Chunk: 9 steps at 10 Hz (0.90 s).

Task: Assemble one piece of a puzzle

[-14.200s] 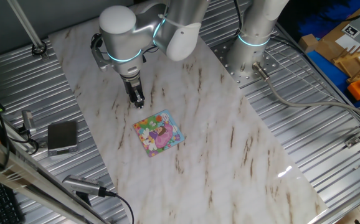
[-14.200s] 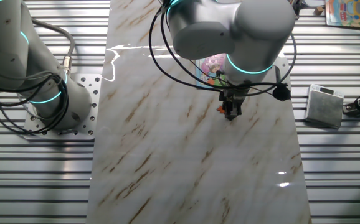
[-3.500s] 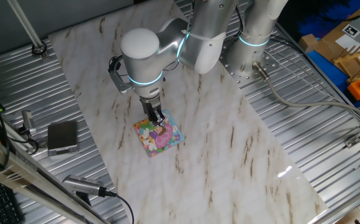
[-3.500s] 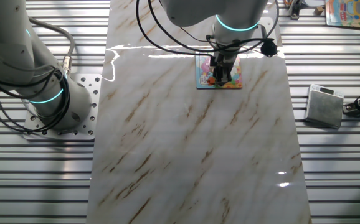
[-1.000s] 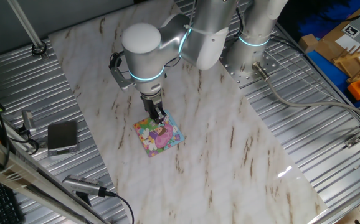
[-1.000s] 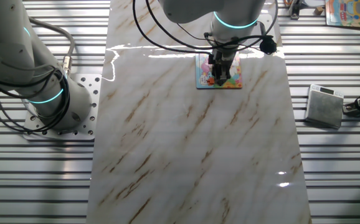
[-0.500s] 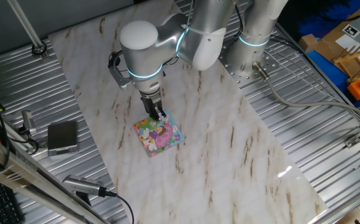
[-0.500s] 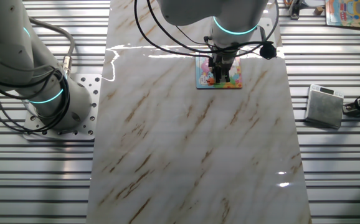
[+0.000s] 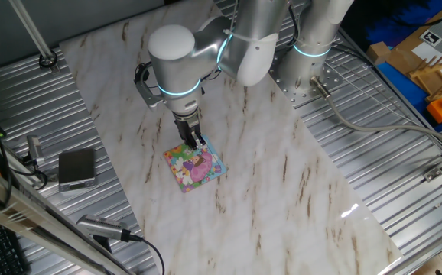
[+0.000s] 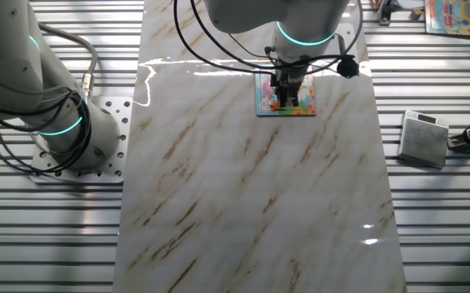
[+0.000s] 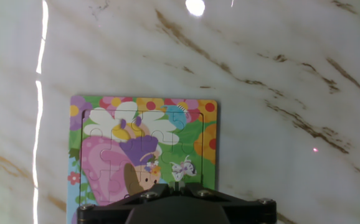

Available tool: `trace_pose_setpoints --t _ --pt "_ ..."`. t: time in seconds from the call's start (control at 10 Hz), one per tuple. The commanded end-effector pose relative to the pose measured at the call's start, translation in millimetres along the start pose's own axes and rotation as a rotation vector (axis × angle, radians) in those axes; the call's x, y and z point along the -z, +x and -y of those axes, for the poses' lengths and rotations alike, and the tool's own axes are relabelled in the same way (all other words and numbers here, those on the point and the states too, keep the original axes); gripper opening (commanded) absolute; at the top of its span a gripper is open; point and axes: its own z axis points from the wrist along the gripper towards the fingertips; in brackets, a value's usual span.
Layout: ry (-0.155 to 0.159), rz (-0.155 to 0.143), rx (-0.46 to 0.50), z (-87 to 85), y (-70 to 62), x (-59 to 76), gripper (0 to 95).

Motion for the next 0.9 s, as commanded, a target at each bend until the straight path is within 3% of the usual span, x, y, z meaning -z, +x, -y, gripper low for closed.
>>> trace_pose_setpoints --t 0.1,0.9 --pt "0.002 0.001 -0.003 -1.2 1.7 -1.1 0.0" --pt "0.001 0.003 -0.019 -10.7 4.3 -6.0 0.0"
